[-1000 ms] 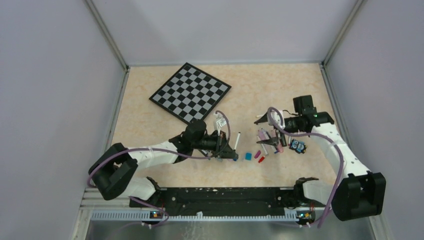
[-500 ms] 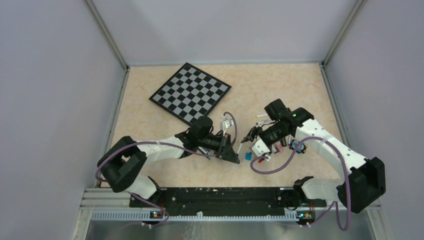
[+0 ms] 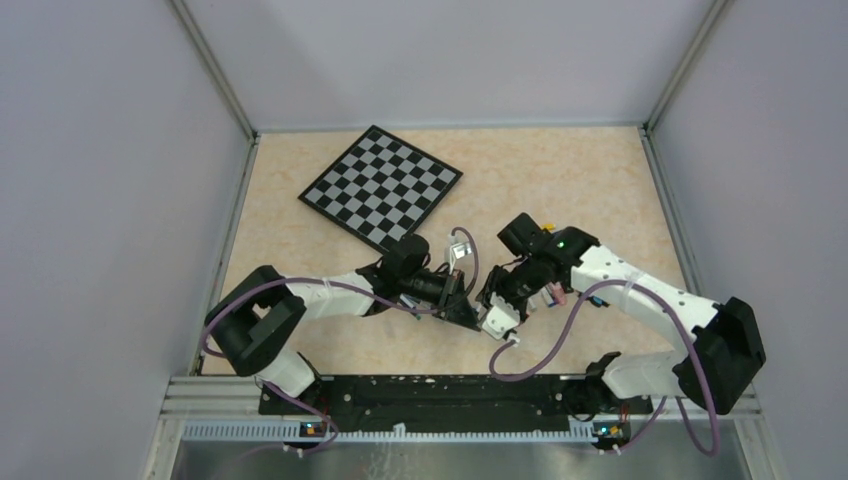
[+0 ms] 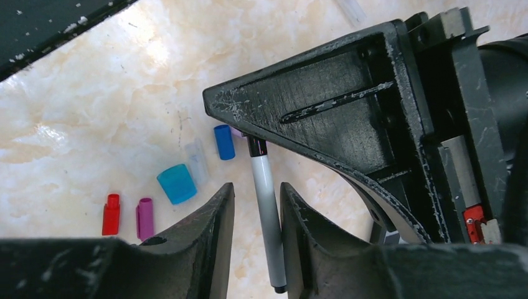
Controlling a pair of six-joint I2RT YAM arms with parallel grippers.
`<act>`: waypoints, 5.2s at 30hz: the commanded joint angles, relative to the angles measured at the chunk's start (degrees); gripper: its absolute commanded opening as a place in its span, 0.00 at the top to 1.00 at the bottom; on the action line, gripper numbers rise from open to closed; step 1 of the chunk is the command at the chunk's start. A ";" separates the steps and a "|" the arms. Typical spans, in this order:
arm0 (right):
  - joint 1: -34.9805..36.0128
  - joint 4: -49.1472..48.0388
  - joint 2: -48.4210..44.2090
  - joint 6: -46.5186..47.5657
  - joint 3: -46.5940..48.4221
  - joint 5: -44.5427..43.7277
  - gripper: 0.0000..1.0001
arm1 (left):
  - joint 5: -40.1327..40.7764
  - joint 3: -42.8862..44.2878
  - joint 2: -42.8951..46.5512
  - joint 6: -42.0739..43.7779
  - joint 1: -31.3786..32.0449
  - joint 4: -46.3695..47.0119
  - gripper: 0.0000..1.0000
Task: Open the pen caps
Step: Pick up the pen from the center of the board, then open the pen cap from the pen, then place the pen at the center of the board.
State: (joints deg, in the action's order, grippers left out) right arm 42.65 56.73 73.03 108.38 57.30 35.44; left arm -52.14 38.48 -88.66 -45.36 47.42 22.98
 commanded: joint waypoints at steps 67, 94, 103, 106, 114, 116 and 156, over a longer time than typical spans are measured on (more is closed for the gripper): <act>-0.73 -43.00 -5.36 -77.33 -19.95 1.92 1.00 | 63.43 -28.44 44.86 -18.85 -2.26 19.12 1.00; -2.81 -57.19 15.02 -109.42 -7.34 0.49 1.00 | 53.10 -23.41 61.28 -7.13 -7.60 -35.04 0.95; 0.66 -52.09 26.63 -109.68 1.04 -2.15 0.99 | 54.14 -24.72 62.42 -6.19 -7.66 -37.19 0.94; 1.22 -51.52 28.39 -109.73 2.51 -3.47 0.99 | 54.33 -24.96 62.47 -6.01 -7.66 -37.48 0.94; 2.93 -49.14 32.40 -109.34 6.12 -5.81 0.99 | 54.51 -25.07 62.55 -5.64 -7.61 -37.95 0.93; 3.16 -49.11 32.43 -109.31 6.23 -5.88 0.99 | 54.72 -25.09 62.48 -5.53 -7.63 -38.22 0.93; 3.15 -34.36 29.18 -94.82 16.57 -10.15 0.69 | 53.02 -24.93 59.08 -8.01 -7.62 -40.40 0.86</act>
State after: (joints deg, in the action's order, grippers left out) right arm 45.71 16.51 107.26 5.93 68.20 25.08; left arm 2.13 12.51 -27.44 -52.01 40.10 -17.47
